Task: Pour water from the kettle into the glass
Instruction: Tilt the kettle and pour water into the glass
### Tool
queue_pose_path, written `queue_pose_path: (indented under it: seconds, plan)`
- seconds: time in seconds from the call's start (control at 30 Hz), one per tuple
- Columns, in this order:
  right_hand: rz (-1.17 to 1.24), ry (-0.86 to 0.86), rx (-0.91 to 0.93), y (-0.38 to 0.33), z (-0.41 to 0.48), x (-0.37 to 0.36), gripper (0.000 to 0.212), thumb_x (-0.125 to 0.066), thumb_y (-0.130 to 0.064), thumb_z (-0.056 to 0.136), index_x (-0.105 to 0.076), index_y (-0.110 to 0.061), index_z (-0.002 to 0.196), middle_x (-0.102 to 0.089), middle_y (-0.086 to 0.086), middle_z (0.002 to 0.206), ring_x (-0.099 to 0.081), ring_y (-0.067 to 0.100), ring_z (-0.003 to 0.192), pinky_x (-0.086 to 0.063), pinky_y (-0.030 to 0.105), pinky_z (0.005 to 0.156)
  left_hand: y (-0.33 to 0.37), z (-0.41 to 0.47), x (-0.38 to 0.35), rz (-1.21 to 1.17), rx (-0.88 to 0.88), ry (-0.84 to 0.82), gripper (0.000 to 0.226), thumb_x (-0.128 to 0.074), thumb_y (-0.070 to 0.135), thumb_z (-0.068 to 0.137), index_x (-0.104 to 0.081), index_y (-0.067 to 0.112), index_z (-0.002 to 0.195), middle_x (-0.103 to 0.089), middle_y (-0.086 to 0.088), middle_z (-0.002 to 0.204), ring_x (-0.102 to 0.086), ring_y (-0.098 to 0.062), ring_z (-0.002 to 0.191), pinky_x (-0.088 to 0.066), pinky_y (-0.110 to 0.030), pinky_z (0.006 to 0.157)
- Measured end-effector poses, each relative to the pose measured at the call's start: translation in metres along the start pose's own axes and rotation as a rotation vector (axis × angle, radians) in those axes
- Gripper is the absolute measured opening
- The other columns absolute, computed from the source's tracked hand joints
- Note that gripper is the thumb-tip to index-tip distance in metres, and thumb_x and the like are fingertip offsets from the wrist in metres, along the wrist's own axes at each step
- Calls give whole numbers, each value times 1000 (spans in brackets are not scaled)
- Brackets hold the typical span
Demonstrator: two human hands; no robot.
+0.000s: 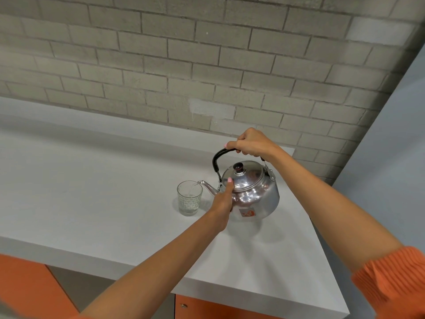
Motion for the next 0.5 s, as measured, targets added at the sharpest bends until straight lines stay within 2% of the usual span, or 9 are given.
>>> queue_pose_path:
  seconds: [0.23, 0.37, 0.5]
  plan:
    - [1, -1, 1, 2, 0, -1, 38, -70, -46, 78, -61, -14, 58, -48, -3, 52, -40, 9, 45, -30, 21, 44, -1, 0, -1, -11, 4, -10, 59, -40, 52, 94, -57, 9, 130, -65, -10, 128, -59, -23, 120, -42, -29, 100]
    - [4, -2, 2, 3, 0, 0, 38, -69, -46, 79, -62, -13, 60, -48, -3, 53, -39, 9, 45, -30, 20, 44, 0, -1, -1, -14, -5, -10, 57, -42, 51, 94, -58, 8, 128, -65, -11, 127, -62, -21, 108, -44, -28, 95]
    - [-2, -5, 4, 2, 0, 0, 38, -69, -46, 79, -62, -14, 59, -48, -2, 53, -40, 9, 45, -30, 20, 45, -1, -2, -1, 3, 2, -17, 59, -41, 52, 94, -56, 8, 130, -64, -12, 129, -60, -24, 119, -43, -32, 106]
Point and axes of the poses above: each hand's wrist, its own z-axis towards the middle knuckle, its own x-axis out of the back of the hand, y = z × x, the point moved 6 cm from there along z, towards the middle knuckle
